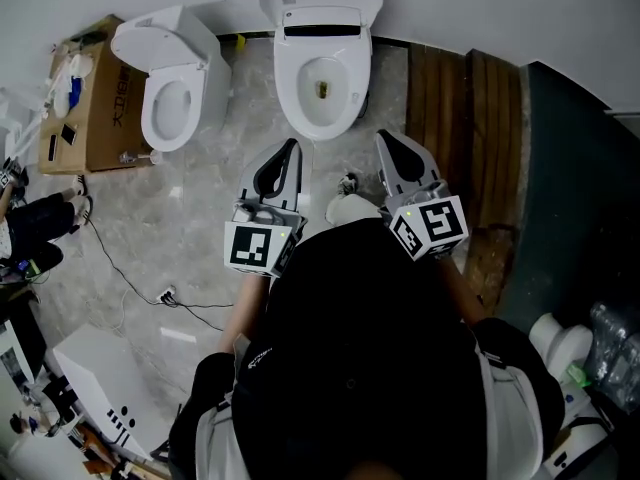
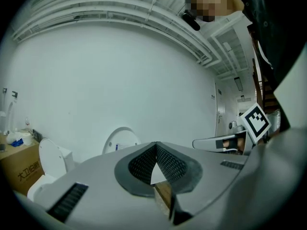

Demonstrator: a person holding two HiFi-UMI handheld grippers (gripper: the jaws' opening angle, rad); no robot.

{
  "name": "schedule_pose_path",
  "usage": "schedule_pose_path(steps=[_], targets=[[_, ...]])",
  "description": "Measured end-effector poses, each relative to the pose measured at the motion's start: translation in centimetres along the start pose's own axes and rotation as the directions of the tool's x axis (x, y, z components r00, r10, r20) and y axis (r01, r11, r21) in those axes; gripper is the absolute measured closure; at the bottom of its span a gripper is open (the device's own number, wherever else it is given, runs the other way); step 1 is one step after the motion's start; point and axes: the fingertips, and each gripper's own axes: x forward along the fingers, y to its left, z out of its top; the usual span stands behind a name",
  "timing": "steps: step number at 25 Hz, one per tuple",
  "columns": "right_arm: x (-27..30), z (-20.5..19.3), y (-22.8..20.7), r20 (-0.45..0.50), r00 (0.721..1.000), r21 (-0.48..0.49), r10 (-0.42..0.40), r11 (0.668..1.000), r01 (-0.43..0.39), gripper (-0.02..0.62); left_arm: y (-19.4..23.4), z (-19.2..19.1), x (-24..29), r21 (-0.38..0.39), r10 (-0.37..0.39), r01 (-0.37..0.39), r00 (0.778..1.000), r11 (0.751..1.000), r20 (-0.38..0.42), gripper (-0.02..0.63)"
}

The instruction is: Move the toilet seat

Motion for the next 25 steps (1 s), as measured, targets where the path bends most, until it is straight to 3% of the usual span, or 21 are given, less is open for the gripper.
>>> schedule_pose_path(steps=[5, 11, 15, 19, 25], targets=[[2.2, 1.8, -1.2, 0.022, 1.000, -0.034, 0.000, 0.999, 0.001, 0.586, 1.4, 0.6, 2.3, 0.010, 0.008, -0.008, 1.000, 1.000, 0.013, 0.597], [3.6, 3.5, -2.2, 0.033, 0.999, -0.091, -0.012, 0.996, 0.015, 0.586, 2.0, 0.4, 3.7, 0.001, -0.023, 0.023, 1.000, 1.000, -0.012, 0.597], [4.8, 4.5, -2.4, 0.056, 0.998, -0.075, -0.001, 0.997, 0.005, 0.586, 3.6, 0.4, 5.5, 0.006, -0.059, 0.060, 0.998, 0.998, -0.026, 0.597], [5.3, 4.1, -1.7, 0.074, 0.997, -0.075, -0.011, 0.997, 0.017, 0.586, 4.1, 0.3, 6.4, 0.012, -0.112, 0.112, 0.993, 0.994, -0.042, 0.597], [8.3, 1.8, -0.8, 0.029, 1.000, -0.059, 0.003, 0.998, -0.002, 0.586, 5.6, -0.9, 7.5, 0.029, -0.152, 0.156, 0.983, 0.987, -0.102, 0.597]])
